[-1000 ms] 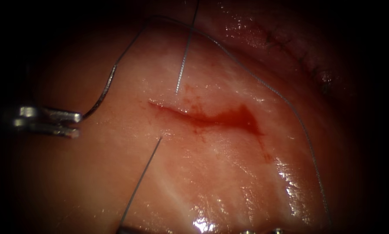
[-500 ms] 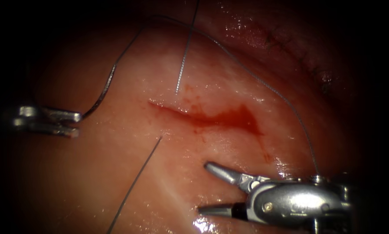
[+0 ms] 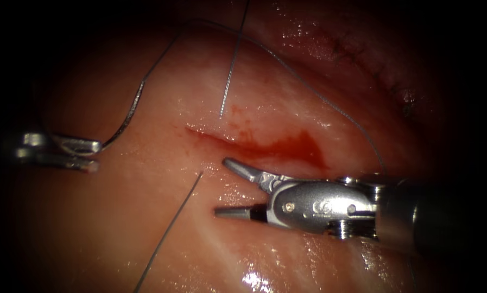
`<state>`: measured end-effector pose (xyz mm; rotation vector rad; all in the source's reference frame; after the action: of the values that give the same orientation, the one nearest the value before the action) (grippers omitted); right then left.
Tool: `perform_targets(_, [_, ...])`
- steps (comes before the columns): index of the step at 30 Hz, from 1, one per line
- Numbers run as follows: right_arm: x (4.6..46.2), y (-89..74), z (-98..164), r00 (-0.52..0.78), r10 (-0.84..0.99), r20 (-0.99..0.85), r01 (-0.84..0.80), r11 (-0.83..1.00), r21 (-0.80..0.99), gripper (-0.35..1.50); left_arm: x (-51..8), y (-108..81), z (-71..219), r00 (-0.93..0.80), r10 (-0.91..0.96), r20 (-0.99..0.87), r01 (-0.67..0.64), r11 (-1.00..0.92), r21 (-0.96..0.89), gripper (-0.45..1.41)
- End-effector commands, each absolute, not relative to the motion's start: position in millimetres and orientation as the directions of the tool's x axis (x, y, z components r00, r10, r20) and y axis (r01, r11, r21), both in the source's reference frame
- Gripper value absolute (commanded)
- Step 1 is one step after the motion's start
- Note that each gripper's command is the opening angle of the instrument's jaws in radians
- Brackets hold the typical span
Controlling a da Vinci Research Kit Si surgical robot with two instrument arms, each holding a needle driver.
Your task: Wound Closure
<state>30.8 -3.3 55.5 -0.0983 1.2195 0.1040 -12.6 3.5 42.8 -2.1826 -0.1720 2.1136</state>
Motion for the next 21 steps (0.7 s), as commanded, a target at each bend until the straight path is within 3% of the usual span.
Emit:
perform_targets(1, [32.1, -3.5, 56.2, 0.335, 0.026, -0.942, -0.128, 0.992, -0.018, 1.26, -13.0, 2.9, 43.5, 0.033, 0.153, -0.988, 0.014, -0.988, -0.152, -0.45])
perform_targets(11, [34.4, -2.9, 56.5, 0.345, 0.032, -0.938, -0.121, 0.993, -0.011, 1.11, -13.0, 2.9, 43.5, 0.033, 0.153, -0.988, 0.014, -0.988, -0.152, -0.45])
perform_targets(14, [34.6, -3.0, 56.4, 0.340, 0.031, -0.940, -0.117, 0.993, -0.009, 0.98, -13.0, 2.9, 43.5, 0.033, 0.153, -0.988, 0.014, -0.988, -0.152, -0.45])
perform_targets(15, [34.6, -3.0, 56.4, 0.338, 0.031, -0.941, -0.110, 0.994, -0.007, 0.79, -13.0, 2.9, 43.5, 0.032, 0.153, -0.988, 0.014, -0.988, -0.152, -0.45])
perform_targets(16, [34.4, -3.0, 56.3, 0.335, 0.031, -0.942, -0.098, 0.995, -0.003, 0.46, -13.0, 2.9, 43.5, 0.032, 0.153, -0.988, 0.014, -0.988, -0.152, -0.45])
perform_targets(17, [33.8, -3.0, 56.0, 0.332, 0.030, -0.943, -0.085, 0.996, 0.002, -0.35, -13.0, 2.8, 43.5, 0.028, 0.152, -0.988, 0.010, -0.988, -0.152, -0.45])
perform_targets(21, [32.9, -3.3, 55.0, 0.326, 0.020, -0.945, -0.071, 0.997, -0.004, -0.35, -13.0, 2.8, 43.5, 0.028, 0.152, -0.988, 0.009, -0.988, -0.152, -0.45])
